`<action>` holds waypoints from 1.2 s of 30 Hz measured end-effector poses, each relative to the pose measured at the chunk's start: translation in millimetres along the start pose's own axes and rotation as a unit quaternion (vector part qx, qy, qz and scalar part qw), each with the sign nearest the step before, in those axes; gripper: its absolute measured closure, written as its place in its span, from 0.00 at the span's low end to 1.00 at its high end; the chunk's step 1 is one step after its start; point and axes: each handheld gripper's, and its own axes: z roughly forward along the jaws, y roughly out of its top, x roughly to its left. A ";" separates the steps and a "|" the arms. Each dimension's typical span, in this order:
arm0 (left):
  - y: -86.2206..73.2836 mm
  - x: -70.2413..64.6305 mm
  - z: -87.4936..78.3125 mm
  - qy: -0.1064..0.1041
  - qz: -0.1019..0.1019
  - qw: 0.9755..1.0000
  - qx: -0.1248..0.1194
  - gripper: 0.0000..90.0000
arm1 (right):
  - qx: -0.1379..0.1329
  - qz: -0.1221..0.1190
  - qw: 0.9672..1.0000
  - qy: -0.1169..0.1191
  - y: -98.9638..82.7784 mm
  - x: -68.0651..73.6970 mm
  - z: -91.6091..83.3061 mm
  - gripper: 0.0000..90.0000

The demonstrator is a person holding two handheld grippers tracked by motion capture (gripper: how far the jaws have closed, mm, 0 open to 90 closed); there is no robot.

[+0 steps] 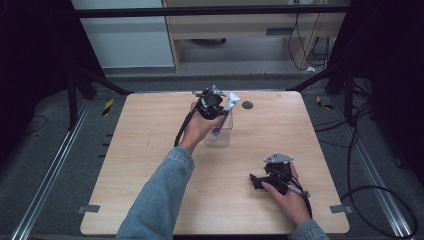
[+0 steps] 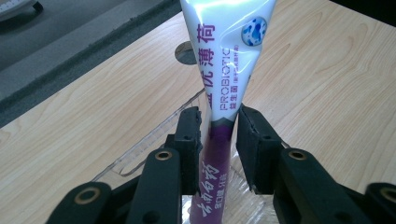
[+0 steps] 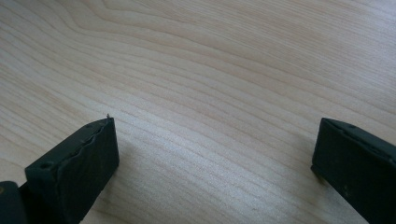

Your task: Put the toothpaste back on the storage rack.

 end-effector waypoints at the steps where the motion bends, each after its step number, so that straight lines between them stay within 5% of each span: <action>1: 0.0 0.0 0.0 0.000 0.000 1.000 0.000 0.77 | 0.000 0.000 1.000 0.000 0.0 0.0 0.0 0.01; 12: 2.3 -3.2 -20.0 0.012 0.005 1.000 -0.016 0.77 | 0.000 -0.002 1.000 0.001 -0.8 0.4 -0.9 0.01; 25: 1.6 -3.9 -17.4 0.009 0.009 1.000 -0.012 0.76 | 0.000 0.000 1.000 0.001 -1.0 0.5 -1.1 0.01; 33: 3.1 -12.5 -16.7 0.003 0.019 1.000 -0.005 0.57 | 0.000 0.000 1.000 0.001 -1.0 0.5 -1.1 0.01; 36: 5.8 -20.9 -17.2 0.000 0.035 0.999 -0.004 0.43 | 0.000 -0.001 1.000 0.001 -1.0 0.3 -1.0 0.01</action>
